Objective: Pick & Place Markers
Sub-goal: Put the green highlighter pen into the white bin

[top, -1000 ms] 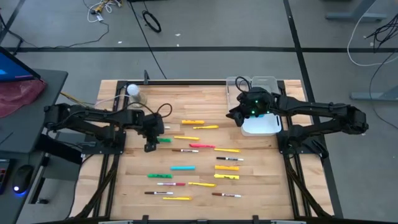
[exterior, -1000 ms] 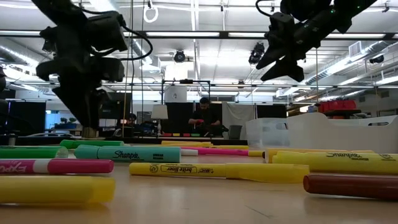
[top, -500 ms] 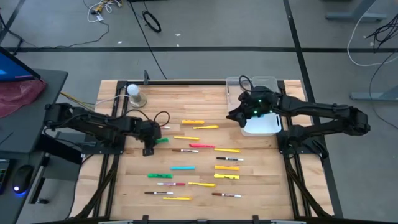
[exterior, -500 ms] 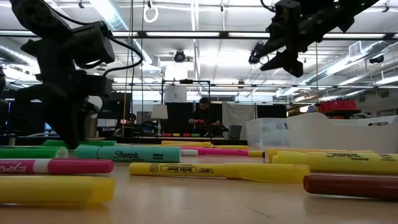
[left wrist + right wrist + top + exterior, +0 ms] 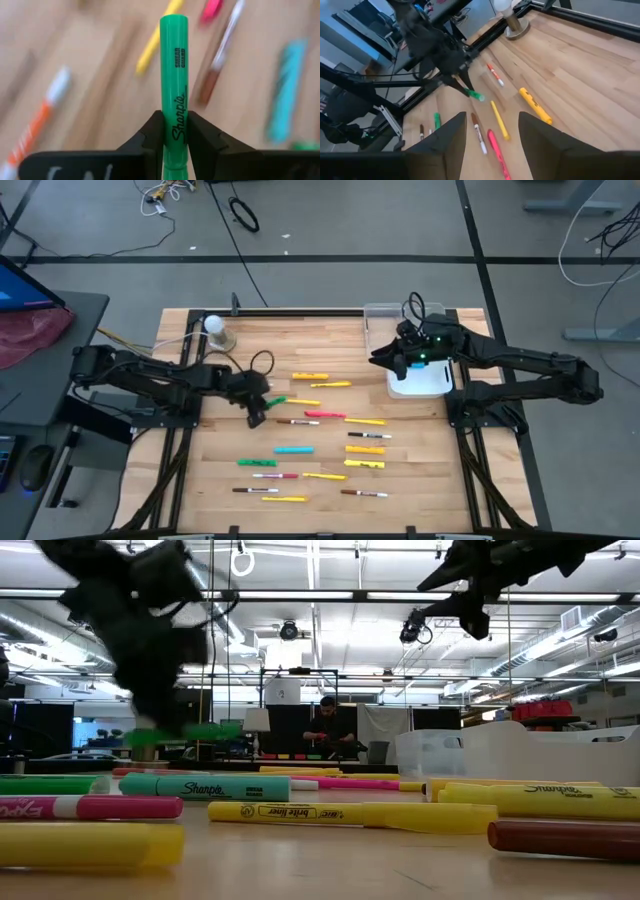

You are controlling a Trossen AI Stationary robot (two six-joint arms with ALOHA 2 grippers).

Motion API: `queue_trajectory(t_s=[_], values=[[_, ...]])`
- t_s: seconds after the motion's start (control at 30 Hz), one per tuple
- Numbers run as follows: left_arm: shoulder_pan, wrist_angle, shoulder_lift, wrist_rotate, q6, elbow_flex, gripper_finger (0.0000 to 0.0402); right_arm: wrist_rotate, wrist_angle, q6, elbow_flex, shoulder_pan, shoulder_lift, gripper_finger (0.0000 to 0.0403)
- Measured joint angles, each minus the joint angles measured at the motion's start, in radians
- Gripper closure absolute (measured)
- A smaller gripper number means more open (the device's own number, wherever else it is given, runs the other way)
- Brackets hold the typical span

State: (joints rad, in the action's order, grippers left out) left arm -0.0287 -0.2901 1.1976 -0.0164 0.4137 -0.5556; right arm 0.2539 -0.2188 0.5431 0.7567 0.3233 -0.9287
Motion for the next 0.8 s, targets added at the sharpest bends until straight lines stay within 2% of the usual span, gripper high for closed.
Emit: queue_trajectory(t_s=[0.13, 0.23, 0.33, 0.43, 0.6, 0.7, 0.8], values=[[-0.034, 0.056, 0.0, 0.028, -0.031, -0.167, 0.0335, -0.002, 0.01, 0.003, 0.0, 0.0, -0.02, 0.0222], [-0.068, 0.205, 0.0, 0.046, -0.034, -0.248, 0.0335, -0.001, 0.059, -0.002, 0.0, -0.009, -0.045, 0.0213], [-0.098, 0.356, 0.0, 0.058, -0.033, -0.304, 0.0335, 0.015, 0.199, -0.006, 0.0, -0.035, -0.083, 0.019], [-0.118, 0.487, 0.013, 0.059, -0.033, -0.341, 0.0335, 0.016, 0.443, -0.034, 0.0, -0.072, -0.137, 0.0164], [-0.132, 0.606, 0.029, 0.059, -0.04, -0.372, 0.0335, -0.096, 0.791, -0.047, 0.0, -0.111, -0.248, 0.0147], [-0.131, 0.637, 0.049, 0.058, -0.056, -0.392, 0.0335, -0.163, 0.87, -0.047, 0.035, -0.116, -0.317, 0.0151], [-0.131, 0.636, 0.059, 0.048, -0.059, -0.408, 0.0335, -0.149, 0.871, -0.067, 0.124, -0.116, -0.39, 0.0158]])
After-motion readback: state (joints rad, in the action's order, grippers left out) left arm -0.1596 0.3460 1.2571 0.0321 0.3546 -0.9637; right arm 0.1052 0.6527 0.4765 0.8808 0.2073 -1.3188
